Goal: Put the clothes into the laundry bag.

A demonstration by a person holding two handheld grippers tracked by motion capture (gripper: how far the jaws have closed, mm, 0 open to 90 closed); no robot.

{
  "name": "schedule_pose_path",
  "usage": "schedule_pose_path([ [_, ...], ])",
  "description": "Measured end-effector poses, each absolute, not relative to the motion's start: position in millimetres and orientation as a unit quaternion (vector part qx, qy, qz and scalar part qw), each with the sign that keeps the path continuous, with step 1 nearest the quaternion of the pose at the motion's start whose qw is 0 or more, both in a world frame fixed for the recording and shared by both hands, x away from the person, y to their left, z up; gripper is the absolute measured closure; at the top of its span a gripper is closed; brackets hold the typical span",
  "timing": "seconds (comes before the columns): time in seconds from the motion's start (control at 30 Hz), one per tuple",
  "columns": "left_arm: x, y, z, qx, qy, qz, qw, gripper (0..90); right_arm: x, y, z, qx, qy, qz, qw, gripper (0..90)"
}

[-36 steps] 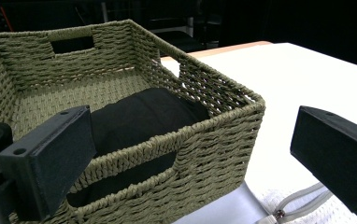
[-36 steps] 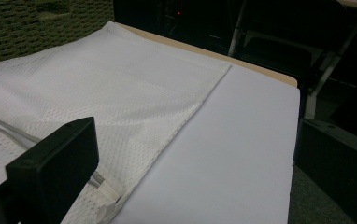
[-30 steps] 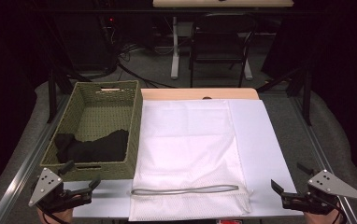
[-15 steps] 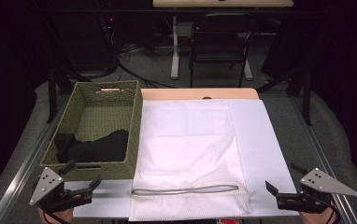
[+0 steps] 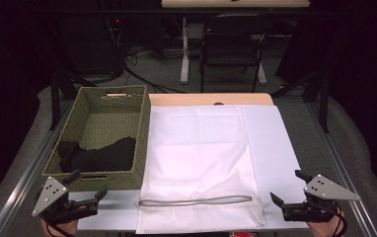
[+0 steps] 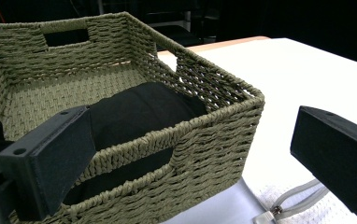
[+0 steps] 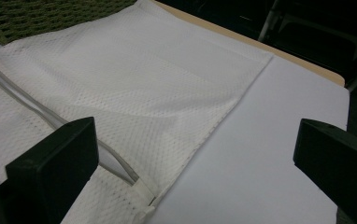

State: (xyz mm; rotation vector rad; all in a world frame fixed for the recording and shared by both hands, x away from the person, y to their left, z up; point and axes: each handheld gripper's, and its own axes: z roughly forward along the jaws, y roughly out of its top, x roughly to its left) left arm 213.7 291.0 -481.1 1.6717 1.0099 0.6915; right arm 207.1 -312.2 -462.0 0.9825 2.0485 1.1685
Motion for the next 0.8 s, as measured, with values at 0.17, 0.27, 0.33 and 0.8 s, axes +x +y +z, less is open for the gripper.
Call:
schedule_pose_path([
  [0.17, 213, 291, -481, 0.695, 0.419, 0.286, 0.510, 0.0, 213, -300, -463, 0.357, 0.783, 0.428, 0.277, 0.0],
  [0.27, 214, 291, -481, 0.696, 0.419, 0.285, 0.509, 0.0, 215, -295, -463, 0.352, 0.789, 0.424, 0.272, 0.0],
  [0.33, 214, 291, -481, 0.696, 0.419, 0.285, 0.509, 0.0, 217, -292, -463, 0.350, 0.792, 0.422, 0.268, 0.0],
  [0.8, 214, 290, -482, 0.696, 0.418, 0.284, 0.510, 0.0, 231, -271, -467, 0.329, 0.815, 0.412, 0.241, 0.0],
])
